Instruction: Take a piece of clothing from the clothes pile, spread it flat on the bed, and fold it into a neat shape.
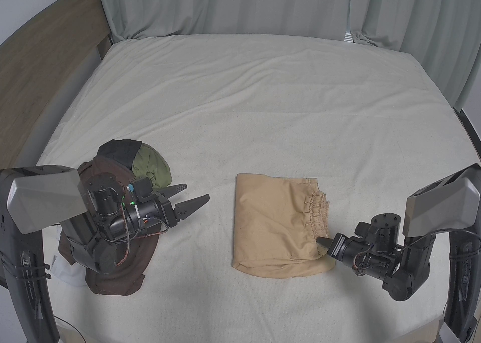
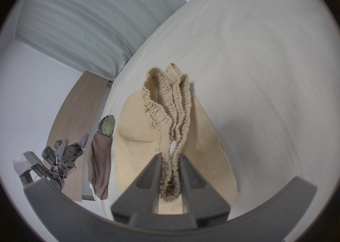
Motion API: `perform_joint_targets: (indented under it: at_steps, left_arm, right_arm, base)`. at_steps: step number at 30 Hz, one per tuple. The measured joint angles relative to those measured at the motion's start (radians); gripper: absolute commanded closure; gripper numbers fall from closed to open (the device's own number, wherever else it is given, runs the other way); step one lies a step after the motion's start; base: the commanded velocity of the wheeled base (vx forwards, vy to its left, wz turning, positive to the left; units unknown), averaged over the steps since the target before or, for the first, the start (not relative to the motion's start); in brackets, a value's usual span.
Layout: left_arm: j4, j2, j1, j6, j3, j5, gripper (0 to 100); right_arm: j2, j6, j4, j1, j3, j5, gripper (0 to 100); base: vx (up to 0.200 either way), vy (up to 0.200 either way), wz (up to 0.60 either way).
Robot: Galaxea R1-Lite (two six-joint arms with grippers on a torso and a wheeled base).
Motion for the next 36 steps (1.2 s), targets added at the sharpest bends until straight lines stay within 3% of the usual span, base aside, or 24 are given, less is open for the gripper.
perform_joint_targets:
  at_steps: [5, 6, 16, 23, 36]
  left_arm:
    - [0.000, 0.000, -0.001, 0.000, 0.000, 0.001, 0]
    - [0.000, 0.000, -0.001, 0.000, 0.000, 0.001, 0]
    - [0.000, 0.003, -0.003, 0.000, -0.001, 0.001, 0]
    - [0.000, 0.008, -0.004, 0.000, -0.001, 0.002, 0]
    - [0.000, 0.013, -0.008, 0.000, 0.000, 0.002, 0]
  right_arm:
    - [0.021, -0.008, -0.002, -0.010, 0.000, 0.001, 100]
    - [0.023, -0.009, -0.002, -0.011, 0.000, 0.001, 0]
    - [0.006, -0.054, 0.000, -0.026, 0.009, -0.002, 0]
    - [-0.011, -0.164, 0.001, -0.046, 0.059, 0.005, 0]
    - [0.027, -0.158, 0.000, -0.055, 0.066, 0.026, 0]
  base:
    - [0.000, 0.000, 0.00]
    - [0.000, 0.000, 0.00]
    - [0.000, 0.000, 0.00]
    - [0.000, 0.000, 0.00]
    - [0.000, 0.000, 0.00]
